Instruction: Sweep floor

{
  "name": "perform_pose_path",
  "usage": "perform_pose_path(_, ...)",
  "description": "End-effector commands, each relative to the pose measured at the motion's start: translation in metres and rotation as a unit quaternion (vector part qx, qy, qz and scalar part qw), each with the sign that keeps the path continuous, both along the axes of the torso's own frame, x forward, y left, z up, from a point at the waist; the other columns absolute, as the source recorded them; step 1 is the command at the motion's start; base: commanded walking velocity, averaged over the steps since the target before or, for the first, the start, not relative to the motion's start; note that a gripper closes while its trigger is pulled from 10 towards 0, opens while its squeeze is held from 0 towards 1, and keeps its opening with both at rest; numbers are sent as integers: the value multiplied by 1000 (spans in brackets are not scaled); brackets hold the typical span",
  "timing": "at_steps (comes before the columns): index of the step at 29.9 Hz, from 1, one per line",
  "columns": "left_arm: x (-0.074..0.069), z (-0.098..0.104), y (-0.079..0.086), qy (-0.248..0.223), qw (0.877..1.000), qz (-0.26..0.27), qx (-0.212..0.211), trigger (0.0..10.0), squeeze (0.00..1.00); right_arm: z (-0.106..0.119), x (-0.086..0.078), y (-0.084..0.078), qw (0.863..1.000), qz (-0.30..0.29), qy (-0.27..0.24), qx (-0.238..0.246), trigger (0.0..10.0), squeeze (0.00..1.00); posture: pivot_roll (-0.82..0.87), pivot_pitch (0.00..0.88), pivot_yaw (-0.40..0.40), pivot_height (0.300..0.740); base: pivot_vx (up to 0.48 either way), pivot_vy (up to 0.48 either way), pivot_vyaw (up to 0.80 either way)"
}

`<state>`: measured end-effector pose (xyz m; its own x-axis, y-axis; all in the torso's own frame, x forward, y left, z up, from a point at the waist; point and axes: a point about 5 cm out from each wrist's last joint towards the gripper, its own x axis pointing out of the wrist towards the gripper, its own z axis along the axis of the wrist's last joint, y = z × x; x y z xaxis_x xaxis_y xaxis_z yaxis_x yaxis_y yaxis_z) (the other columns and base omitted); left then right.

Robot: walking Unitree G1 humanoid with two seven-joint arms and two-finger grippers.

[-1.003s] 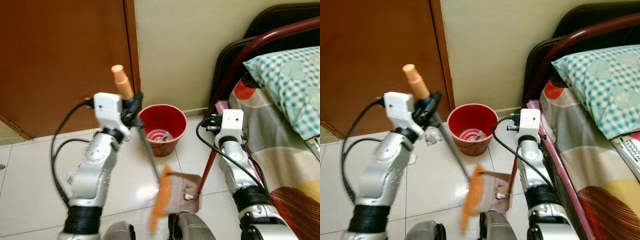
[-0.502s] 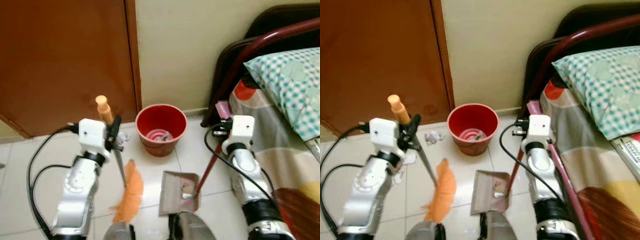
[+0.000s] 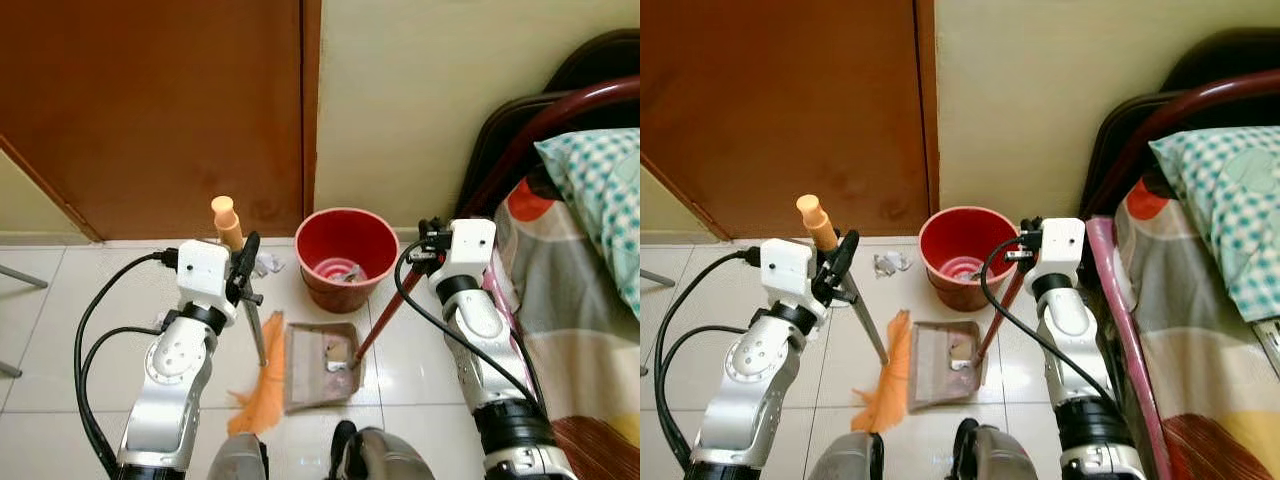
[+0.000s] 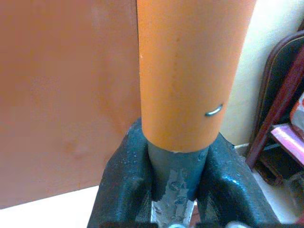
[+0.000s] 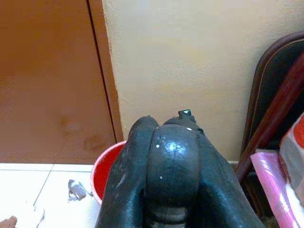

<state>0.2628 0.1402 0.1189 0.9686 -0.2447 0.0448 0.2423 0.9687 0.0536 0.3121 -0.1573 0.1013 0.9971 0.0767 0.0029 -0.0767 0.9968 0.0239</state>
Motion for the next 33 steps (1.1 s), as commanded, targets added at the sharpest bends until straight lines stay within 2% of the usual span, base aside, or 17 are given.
perform_pose_path(1,-2,-10,4,23,1000,10,1,10000,0,3,-2,-4,1000,-4,-3,0,10000,0,13,142,-27,740,0,0,0)
perform_pose_path(7,-4,-13,4,27,1000,13,3,10000,0,4,-2,-4,1000,-4,-4,0,10000,0,8,147,-27,740,0,0,0)
perform_pose_path(12,-4,-23,19,41,997,62,33,10000,0,18,-1,-7,1000,-14,-21,15,10000,0,0,148,-25,740,0,0,0)
perform_pose_path(13,-5,-29,28,51,995,79,36,10000,0,28,-2,-10,999,-14,-34,20,10000,0,0,148,-25,740,0,0,0)
perform_pose_path(18,-6,-33,35,55,993,93,49,10000,0,43,-5,-14,998,-22,-44,47,10000,0,-5,148,-26,740,0,0,0)
perform_pose_path(23,-6,-42,43,67,986,130,78,10000,0,69,-3,-3,995,13,-62,80,10000,0,-22,139,-24,740,0,0,0)
perform_pose_path(27,-5,-47,53,81,980,166,78,10000,0,84,-1,6,992,41,-70,95,10000,0,-29,137,-23,740,0,0,0)
perform_pose_path(29,-4,-51,57,98,976,184,60,10000,0,102,3,15,988,68,-82,111,10000,0,-29,133,-27,740,0,0,0)
perform_pose_path(33,-2,-52,54,97,977,182,56,10000,0,125,8,27,981,109,-101,128,10000,0,-27,130,-34,740,0,0,0)
